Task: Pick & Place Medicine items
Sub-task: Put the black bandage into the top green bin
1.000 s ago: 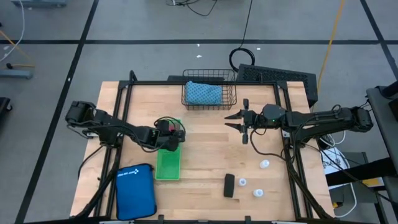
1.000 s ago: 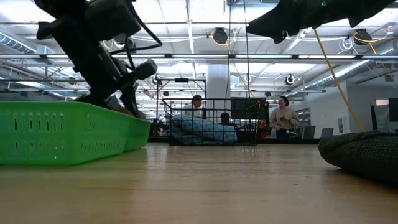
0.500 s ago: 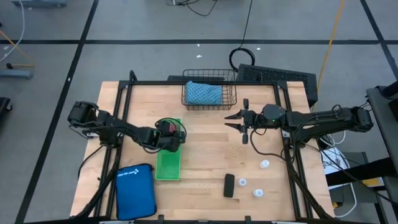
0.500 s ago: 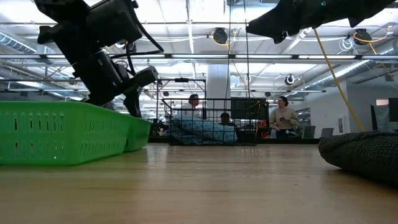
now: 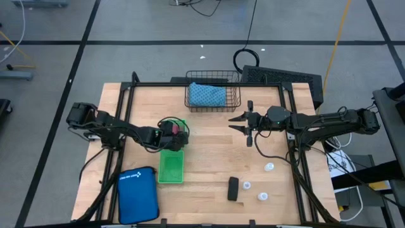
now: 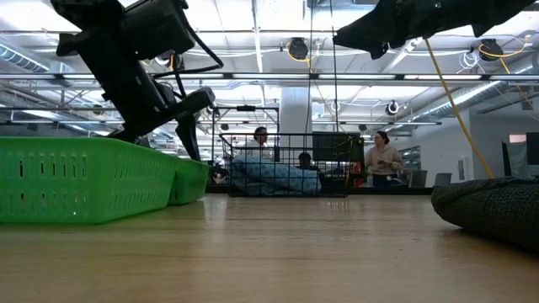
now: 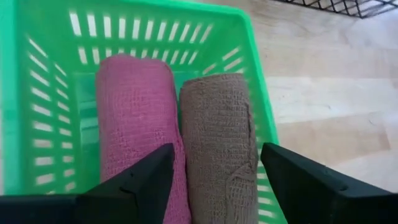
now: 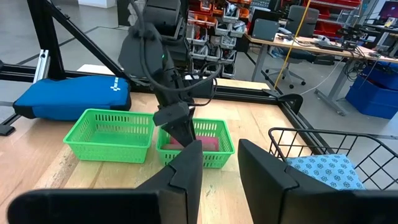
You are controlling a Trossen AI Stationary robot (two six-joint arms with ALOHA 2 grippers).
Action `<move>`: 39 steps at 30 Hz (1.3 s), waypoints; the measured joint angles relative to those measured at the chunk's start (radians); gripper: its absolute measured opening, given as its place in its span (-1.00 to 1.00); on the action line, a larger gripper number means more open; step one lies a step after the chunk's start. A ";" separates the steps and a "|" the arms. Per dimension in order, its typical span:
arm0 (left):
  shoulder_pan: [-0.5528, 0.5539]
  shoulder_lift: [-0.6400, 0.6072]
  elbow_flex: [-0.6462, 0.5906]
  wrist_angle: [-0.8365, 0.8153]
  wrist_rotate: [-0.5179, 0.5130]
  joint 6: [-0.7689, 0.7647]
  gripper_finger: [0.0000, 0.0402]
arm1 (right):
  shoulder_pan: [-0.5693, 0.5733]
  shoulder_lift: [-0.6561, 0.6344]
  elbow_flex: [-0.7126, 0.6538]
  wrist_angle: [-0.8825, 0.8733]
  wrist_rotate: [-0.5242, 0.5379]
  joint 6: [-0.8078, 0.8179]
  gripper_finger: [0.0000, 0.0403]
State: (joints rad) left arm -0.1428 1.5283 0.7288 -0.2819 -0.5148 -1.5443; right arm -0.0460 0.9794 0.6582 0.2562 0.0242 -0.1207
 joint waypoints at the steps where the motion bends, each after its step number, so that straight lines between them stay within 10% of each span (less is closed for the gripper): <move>1: 0.002 -0.011 0.000 0.000 0.006 0.024 0.28 | 0.000 0.000 0.000 0.000 0.000 0.000 -0.55; 25: 0.029 -0.647 -0.001 0.192 0.250 0.793 0.28 | 0.000 -0.015 0.000 -0.070 0.000 0.000 -0.55; 39: 0.027 -0.923 -0.001 0.266 0.322 1.115 0.28 | 0.000 -0.301 0.000 -0.375 0.006 0.004 -0.55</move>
State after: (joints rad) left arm -0.1154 0.6051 0.7280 -0.0162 -0.1932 -0.4291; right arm -0.0460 0.6780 0.6586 -0.1183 0.0307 -0.1165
